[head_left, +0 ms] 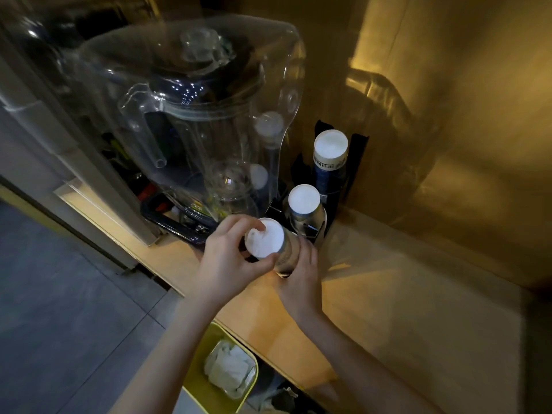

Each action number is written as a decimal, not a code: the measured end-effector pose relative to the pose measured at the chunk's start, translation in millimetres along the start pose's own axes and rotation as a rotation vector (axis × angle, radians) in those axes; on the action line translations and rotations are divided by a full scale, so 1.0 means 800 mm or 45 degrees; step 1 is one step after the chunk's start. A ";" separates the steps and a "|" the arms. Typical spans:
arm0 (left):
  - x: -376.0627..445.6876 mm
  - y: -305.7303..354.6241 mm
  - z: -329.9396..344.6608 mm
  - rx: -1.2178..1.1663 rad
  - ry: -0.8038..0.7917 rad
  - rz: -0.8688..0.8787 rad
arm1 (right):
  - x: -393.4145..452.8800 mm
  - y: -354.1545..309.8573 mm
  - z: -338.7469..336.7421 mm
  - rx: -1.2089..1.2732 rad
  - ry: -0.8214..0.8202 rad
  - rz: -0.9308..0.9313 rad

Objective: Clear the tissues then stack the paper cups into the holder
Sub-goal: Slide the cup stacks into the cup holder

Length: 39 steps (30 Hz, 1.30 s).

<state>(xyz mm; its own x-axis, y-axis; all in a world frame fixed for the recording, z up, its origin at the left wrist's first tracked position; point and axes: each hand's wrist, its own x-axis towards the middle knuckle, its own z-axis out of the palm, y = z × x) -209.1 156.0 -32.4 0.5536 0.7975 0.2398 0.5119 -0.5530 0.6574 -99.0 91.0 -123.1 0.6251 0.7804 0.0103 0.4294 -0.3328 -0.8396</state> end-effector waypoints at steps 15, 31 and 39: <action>0.015 -0.026 0.088 0.015 -0.215 -0.128 | 0.002 0.003 -0.001 0.154 0.013 0.050; 0.057 0.006 0.084 0.417 -0.579 -0.216 | 0.033 -0.027 -0.102 -0.054 -0.485 0.175; 0.138 0.129 0.020 0.281 -0.561 0.107 | 0.000 -0.131 -0.301 0.436 0.252 -0.361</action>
